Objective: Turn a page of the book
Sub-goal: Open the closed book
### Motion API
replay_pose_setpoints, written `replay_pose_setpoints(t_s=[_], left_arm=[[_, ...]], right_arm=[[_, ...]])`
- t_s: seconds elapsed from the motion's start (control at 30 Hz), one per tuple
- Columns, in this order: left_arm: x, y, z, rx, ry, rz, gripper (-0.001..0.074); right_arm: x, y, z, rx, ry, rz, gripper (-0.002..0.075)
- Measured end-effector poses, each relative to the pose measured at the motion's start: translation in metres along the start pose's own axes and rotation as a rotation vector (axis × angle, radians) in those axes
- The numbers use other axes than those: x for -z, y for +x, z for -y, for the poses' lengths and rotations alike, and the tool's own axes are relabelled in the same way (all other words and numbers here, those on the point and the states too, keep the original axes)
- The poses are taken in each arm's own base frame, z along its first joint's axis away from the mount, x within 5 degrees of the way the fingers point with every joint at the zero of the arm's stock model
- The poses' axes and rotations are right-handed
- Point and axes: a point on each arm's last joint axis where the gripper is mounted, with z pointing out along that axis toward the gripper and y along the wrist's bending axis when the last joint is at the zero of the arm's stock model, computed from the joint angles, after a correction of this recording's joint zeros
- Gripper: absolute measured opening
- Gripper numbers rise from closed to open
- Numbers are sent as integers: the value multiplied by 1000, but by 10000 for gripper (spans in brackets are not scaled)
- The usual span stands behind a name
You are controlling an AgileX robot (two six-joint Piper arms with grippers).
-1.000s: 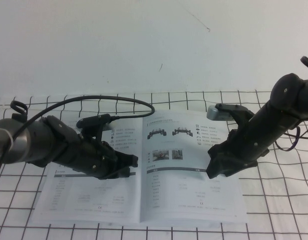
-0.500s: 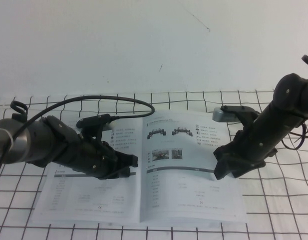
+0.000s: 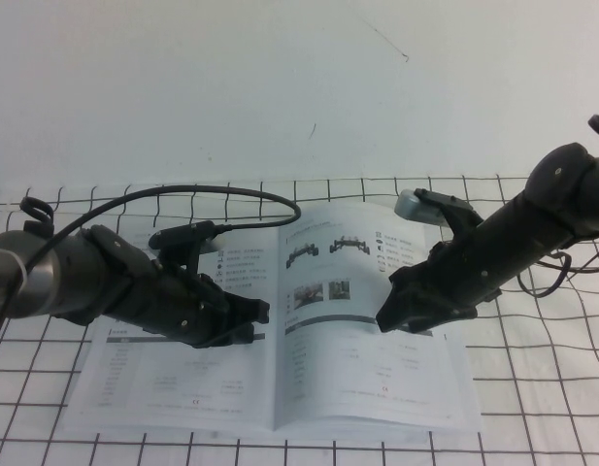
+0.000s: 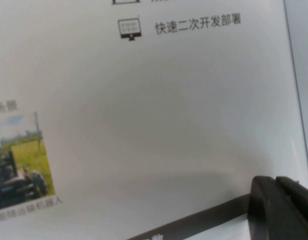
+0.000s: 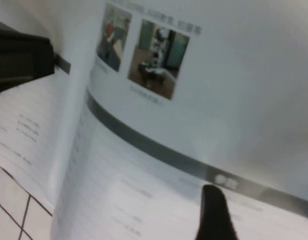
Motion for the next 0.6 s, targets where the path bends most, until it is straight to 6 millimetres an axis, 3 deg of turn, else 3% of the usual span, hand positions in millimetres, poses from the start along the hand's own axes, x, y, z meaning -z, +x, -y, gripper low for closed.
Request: replay_pose_setpoints(t_s=[0.6], left_arm=[[0,0,0,0,0,2,-3]], right_arm=[[10,9,15,14,218,-91,418]])
